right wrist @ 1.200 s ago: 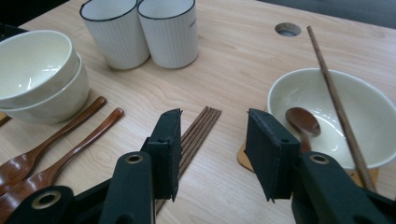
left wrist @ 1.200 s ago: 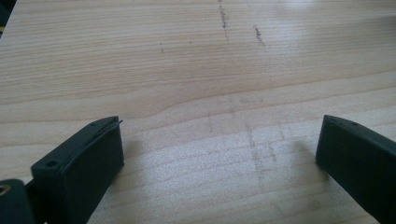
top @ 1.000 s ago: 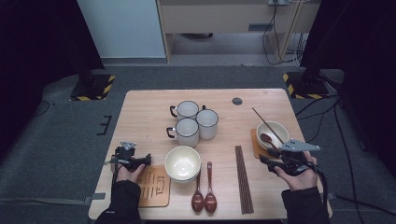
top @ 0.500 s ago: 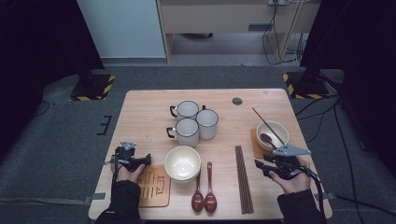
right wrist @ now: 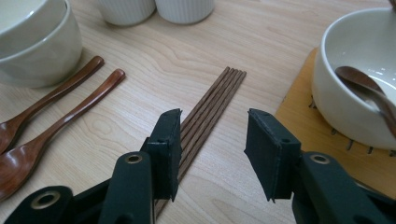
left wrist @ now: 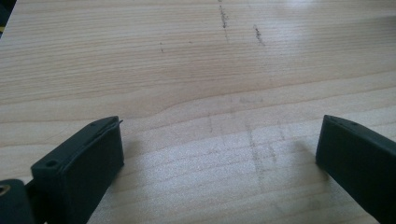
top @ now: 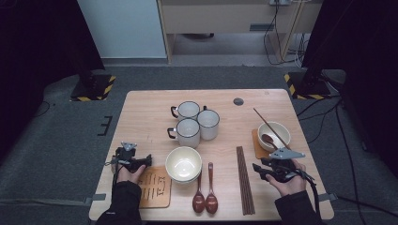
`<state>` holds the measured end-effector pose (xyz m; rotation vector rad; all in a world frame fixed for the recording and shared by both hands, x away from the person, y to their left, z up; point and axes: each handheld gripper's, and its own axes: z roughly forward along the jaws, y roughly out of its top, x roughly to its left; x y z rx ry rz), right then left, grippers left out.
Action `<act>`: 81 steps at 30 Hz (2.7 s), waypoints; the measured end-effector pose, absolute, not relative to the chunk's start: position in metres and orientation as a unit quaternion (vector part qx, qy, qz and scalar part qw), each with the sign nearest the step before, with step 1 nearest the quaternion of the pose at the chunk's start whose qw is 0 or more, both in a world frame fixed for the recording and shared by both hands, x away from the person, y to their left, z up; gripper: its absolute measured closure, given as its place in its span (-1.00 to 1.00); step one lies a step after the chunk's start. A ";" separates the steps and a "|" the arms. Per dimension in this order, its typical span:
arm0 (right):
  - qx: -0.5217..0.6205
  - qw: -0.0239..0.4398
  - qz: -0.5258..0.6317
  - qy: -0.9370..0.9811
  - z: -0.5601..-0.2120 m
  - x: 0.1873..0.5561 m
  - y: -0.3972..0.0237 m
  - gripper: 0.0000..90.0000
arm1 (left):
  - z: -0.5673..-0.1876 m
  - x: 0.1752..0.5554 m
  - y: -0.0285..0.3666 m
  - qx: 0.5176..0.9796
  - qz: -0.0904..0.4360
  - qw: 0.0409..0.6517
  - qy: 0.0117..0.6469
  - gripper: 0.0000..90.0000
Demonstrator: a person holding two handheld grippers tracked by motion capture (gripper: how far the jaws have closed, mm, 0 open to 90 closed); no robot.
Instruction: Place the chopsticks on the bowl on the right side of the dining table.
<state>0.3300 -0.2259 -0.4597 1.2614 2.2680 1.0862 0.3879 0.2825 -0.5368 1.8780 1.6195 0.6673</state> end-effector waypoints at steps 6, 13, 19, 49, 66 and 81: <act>0.442 0.161 0.370 0.801 -0.470 0.333 -0.223 0.23 | -0.537 0.388 0.282 0.701 0.249 0.283 0.605 -1.00; 0.442 0.157 0.357 0.808 -0.480 0.334 -0.218 0.28 | -0.537 0.388 0.282 0.701 0.249 0.283 0.605 -1.00; 0.439 0.151 0.344 0.816 -0.488 0.335 -0.215 0.30 | -0.537 0.388 0.282 0.701 0.250 0.284 0.605 -1.00; 0.428 0.120 0.317 0.838 -0.511 0.339 -0.202 0.48 | -0.537 0.388 0.283 0.702 0.249 0.283 0.605 -1.00; 0.428 0.109 0.309 0.842 -0.515 0.341 -0.202 0.63 | -0.537 0.388 0.282 0.701 0.249 0.284 0.605 -1.00; 0.441 0.116 0.299 0.839 -0.515 0.340 -0.211 0.73 | -0.537 0.388 0.283 0.702 0.249 0.283 0.605 -1.00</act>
